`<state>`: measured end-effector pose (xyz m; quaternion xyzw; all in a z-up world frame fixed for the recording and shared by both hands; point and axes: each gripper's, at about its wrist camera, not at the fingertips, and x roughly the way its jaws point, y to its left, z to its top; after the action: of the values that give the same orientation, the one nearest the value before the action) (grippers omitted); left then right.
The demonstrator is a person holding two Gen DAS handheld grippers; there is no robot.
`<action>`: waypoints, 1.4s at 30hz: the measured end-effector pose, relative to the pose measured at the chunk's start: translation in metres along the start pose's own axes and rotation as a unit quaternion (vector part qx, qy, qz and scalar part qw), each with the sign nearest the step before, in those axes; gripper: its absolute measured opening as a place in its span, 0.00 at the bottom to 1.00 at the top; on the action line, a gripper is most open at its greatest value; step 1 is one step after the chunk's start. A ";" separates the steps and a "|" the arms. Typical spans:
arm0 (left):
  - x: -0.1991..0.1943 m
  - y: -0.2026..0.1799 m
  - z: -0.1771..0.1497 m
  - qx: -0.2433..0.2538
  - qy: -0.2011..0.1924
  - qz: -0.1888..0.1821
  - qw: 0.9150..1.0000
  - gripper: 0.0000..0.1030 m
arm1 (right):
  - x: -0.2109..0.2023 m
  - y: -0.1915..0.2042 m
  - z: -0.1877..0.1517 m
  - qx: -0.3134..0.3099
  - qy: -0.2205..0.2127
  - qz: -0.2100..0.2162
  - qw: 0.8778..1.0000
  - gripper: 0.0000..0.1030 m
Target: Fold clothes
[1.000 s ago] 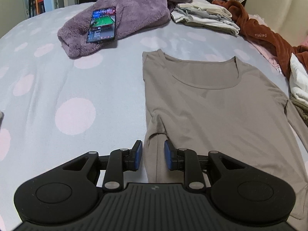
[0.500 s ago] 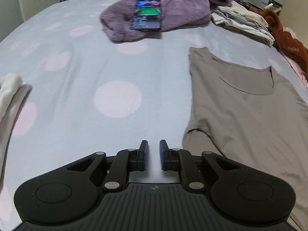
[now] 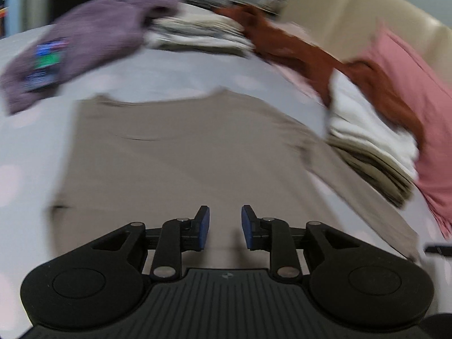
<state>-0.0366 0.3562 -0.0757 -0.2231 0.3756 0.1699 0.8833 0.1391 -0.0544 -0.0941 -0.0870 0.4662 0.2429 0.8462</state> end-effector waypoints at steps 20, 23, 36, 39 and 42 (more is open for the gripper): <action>0.058 -0.123 -0.069 0.100 0.139 -0.072 0.983 0.27 | 0.074 -0.069 0.019 0.134 -0.033 0.068 0.988 0.03; 0.053 -0.122 -0.067 0.095 0.136 -0.077 0.983 0.28 | 0.052 -0.068 0.024 0.152 -0.058 0.088 0.983 0.03; -0.011 -0.058 -0.055 0.027 0.076 -0.084 0.993 0.28 | -0.051 0.065 0.107 0.020 -0.124 0.203 0.971 0.03; -0.027 -0.026 -0.058 -0.004 0.063 -0.075 0.995 0.28 | -0.070 0.107 0.129 -0.022 -0.133 0.222 0.966 0.03; -0.045 0.005 -0.060 -0.037 0.046 -0.064 0.996 0.28 | -0.087 0.164 0.138 -0.083 -0.141 0.235 0.958 0.03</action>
<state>-0.1041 0.3233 -0.0815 -0.2866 0.3939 0.1166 0.8655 0.1228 0.1104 0.0670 -0.0100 0.3279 0.4827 0.8120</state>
